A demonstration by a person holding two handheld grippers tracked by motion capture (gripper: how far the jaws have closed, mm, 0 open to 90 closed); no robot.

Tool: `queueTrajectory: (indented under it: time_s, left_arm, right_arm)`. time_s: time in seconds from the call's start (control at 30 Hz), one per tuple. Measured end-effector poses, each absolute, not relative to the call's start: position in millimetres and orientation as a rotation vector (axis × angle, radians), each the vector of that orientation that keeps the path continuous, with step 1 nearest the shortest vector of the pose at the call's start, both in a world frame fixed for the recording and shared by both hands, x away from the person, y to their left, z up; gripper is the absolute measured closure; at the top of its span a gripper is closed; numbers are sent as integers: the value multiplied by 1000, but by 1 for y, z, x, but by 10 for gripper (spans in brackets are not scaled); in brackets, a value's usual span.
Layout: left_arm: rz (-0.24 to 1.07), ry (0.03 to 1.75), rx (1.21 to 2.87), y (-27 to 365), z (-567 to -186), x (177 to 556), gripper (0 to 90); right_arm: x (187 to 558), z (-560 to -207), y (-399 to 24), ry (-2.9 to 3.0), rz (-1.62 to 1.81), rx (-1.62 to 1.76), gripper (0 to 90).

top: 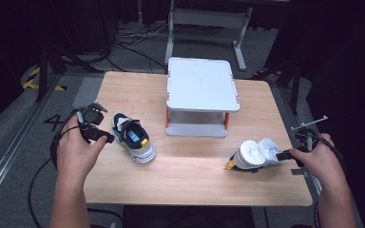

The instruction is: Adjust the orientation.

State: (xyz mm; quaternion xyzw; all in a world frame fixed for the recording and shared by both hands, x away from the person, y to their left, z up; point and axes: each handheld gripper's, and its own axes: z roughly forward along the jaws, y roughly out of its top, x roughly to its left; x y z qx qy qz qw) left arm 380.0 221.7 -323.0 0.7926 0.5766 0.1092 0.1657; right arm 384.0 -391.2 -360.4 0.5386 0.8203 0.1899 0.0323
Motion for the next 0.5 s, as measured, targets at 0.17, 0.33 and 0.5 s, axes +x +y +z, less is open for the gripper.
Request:
queueTrajectory:
  time_s: [0.17, 0.33, 0.5]
  left_arm:
    - [310, 1646, 2248, 221, -322, 382, 413]
    - [298, 1649, 2262, 219, -321, 384, 413]
    - [269, 1678, 2239, 219, -321, 385, 421]
  right_arm:
    - [381, -360, -392, 2520, 584, 1655, 567]
    - [378, -359, -395, 2514, 585, 1664, 566]
    - [376, -359, -396, 2508, 585, 1667, 564]
